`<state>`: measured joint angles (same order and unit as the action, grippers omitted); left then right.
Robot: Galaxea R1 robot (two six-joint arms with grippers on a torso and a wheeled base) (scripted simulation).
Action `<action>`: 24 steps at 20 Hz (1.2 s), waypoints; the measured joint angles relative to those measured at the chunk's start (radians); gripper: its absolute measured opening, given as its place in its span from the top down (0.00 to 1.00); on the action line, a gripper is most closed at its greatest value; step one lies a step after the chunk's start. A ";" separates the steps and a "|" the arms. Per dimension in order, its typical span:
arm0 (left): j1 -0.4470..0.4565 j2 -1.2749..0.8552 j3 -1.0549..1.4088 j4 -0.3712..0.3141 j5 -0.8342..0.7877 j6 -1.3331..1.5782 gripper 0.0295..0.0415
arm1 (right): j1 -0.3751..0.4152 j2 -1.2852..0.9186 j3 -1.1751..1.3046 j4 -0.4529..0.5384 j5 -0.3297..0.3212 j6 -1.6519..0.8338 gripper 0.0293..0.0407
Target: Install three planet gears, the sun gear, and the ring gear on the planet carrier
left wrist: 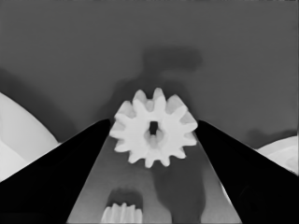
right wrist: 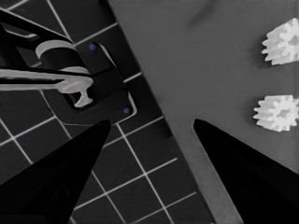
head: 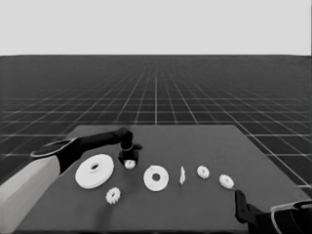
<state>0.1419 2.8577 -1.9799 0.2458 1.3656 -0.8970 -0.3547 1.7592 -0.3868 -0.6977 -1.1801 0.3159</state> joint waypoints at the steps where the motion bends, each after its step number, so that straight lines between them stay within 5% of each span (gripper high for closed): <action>1: 0.000 0.001 -0.001 0.000 0.000 0.001 0.25 | 0.000 0.000 0.000 0.000 0.000 0.000 0.19; 2: 0.000 0.001 -0.002 -0.001 0.001 0.001 0.25 | 0.000 0.000 0.000 0.000 0.000 0.000 0.19; 4: 0.000 0.000 -0.004 0.001 0.000 0.002 0.83 | 0.000 0.000 0.000 0.000 0.000 0.000 0.19; 5: 0.000 0.000 -0.004 0.001 -0.001 0.002 0.86 | 0.000 0.000 0.000 0.000 0.000 0.000 0.19; 12: 0.000 0.000 -0.004 0.001 -0.001 0.002 0.86 | 0.000 0.000 0.000 0.000 0.000 0.000 0.19; 17: -0.161 -0.064 0.162 -0.115 0.113 -0.078 0.86 | 0.000 0.000 0.000 0.000 0.000 0.000 0.19; 22: -0.172 -0.064 0.164 -0.126 0.119 -0.079 0.86 | 0.000 0.000 0.000 0.000 0.000 0.000 0.19; 24: -0.166 0.085 0.183 -0.107 0.140 -0.252 0.86 | 0.000 0.000 0.000 0.000 0.000 0.000 0.19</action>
<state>-0.0237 2.9425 -1.7971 0.1389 1.5052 -1.1488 -0.3547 1.7592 -0.3868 -0.6977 -1.1801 0.3159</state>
